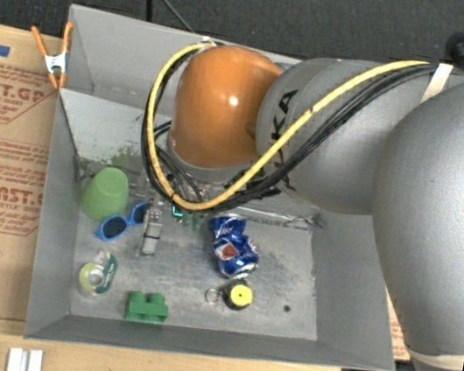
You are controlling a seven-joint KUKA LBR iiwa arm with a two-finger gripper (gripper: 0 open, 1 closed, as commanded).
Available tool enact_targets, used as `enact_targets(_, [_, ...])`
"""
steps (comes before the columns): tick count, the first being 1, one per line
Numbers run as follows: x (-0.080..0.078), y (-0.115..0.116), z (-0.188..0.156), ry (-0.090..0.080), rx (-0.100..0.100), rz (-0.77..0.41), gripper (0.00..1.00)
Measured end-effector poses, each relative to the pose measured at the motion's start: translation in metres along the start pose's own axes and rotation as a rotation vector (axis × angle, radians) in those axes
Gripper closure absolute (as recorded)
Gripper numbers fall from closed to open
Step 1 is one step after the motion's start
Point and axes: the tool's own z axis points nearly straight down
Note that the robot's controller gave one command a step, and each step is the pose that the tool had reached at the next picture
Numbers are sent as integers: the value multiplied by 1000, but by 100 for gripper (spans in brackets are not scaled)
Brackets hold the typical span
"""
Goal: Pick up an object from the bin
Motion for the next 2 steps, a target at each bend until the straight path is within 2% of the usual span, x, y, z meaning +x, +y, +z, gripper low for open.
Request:
enact_targets(1, [20,23,113,-5,0,-549,0])
enact_targets(2, [69,50,82,-7,1,-897,0])
